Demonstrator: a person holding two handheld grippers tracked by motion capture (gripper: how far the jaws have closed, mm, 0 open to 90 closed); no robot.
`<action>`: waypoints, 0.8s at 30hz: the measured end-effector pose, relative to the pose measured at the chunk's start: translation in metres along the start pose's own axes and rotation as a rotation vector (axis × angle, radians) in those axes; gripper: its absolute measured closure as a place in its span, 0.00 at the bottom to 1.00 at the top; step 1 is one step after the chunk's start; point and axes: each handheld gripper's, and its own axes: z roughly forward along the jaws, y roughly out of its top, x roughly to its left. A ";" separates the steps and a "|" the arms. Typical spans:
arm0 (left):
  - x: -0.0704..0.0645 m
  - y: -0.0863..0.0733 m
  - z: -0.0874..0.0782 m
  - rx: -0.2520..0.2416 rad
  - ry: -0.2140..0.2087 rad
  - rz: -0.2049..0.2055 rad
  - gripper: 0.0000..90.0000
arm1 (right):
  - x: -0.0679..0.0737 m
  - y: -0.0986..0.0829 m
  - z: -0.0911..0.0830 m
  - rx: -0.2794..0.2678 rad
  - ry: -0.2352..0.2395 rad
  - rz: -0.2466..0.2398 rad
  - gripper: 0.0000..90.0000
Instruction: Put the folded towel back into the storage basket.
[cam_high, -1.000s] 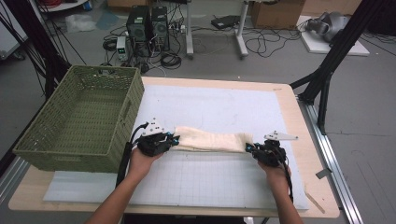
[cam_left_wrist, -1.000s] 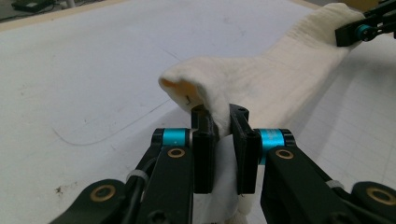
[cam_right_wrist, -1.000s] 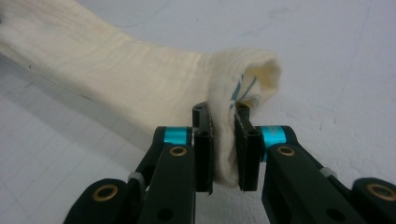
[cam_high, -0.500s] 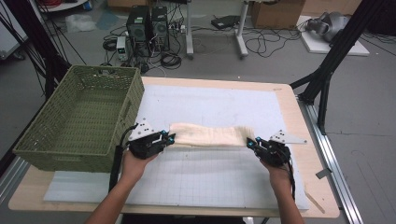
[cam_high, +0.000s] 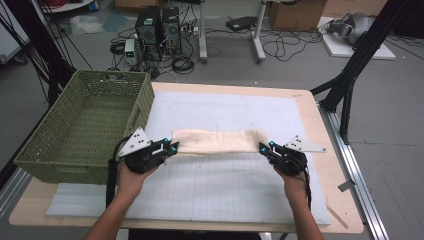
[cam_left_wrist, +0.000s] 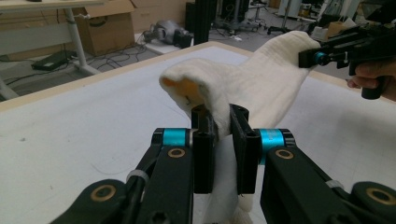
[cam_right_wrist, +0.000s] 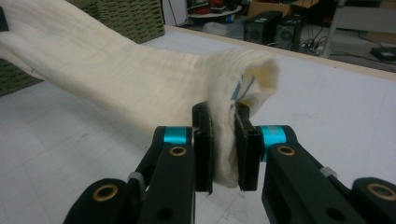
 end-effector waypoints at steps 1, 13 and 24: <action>0.000 0.000 -0.002 -0.004 0.004 0.003 0.90 | 0.001 0.002 0.001 0.002 0.001 -0.006 0.89; 0.001 0.008 -0.030 -0.054 0.026 0.027 0.90 | 0.012 0.024 0.006 -0.043 0.033 -0.055 0.89; 0.006 0.015 -0.057 -0.105 0.073 0.024 0.90 | 0.020 0.058 0.031 -0.076 0.071 -0.070 0.89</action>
